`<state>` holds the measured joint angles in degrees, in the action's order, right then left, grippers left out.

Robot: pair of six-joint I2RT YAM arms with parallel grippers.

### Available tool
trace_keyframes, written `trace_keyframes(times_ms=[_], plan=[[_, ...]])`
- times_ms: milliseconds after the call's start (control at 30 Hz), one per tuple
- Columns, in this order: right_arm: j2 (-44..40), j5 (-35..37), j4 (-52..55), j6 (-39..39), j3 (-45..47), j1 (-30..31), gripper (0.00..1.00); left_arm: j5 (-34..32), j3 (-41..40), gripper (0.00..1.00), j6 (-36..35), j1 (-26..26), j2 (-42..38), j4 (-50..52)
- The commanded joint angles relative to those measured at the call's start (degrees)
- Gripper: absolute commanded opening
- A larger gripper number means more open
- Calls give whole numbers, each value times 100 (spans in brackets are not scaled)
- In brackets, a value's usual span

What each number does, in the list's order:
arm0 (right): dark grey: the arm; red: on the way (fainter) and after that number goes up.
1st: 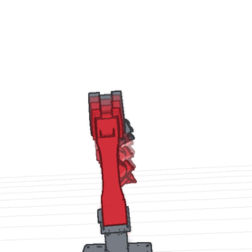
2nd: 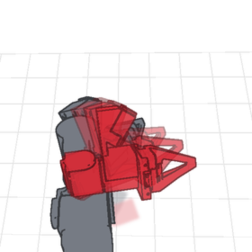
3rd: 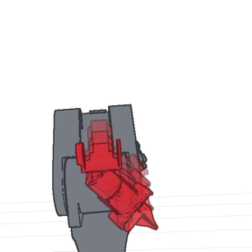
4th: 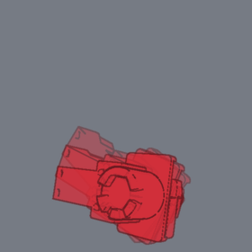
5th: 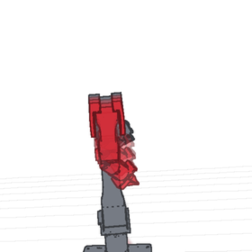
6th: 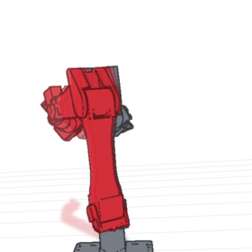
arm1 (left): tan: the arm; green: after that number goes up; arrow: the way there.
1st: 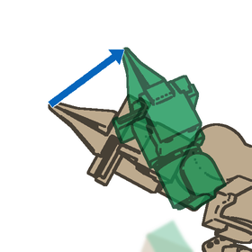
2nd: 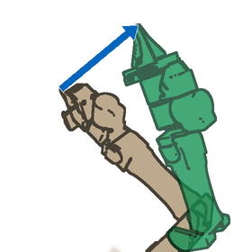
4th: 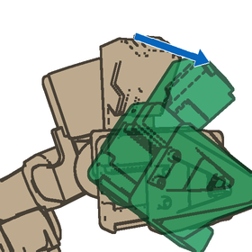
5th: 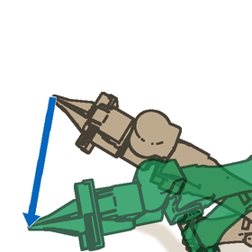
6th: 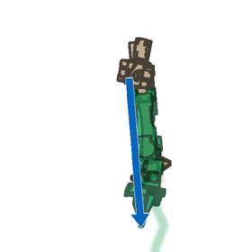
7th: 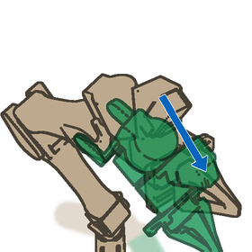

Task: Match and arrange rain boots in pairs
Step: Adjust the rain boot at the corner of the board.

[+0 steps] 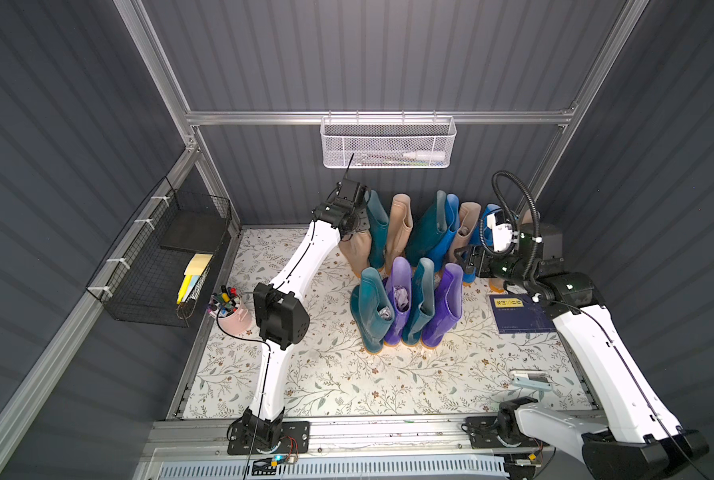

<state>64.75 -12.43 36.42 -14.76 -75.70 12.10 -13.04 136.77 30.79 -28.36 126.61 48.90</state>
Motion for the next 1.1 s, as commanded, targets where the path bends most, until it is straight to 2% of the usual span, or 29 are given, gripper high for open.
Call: trace_keyframes(times_ms=[0,100,467,667,1067], plan=[[-83,22,-87,61,72,24,82,-20,335,15,-231,15,169,86],[-83,22,-100,53,84,26,82,-45,591,0,-388,37,203,135],[-25,-67,-240,37,143,31,81,-122,649,0,-1390,402,-377,74],[32,-154,-306,-17,143,25,80,169,675,0,-2072,788,-617,360],[90,-347,-436,-132,176,30,78,124,395,0,-3245,1602,-812,556]])
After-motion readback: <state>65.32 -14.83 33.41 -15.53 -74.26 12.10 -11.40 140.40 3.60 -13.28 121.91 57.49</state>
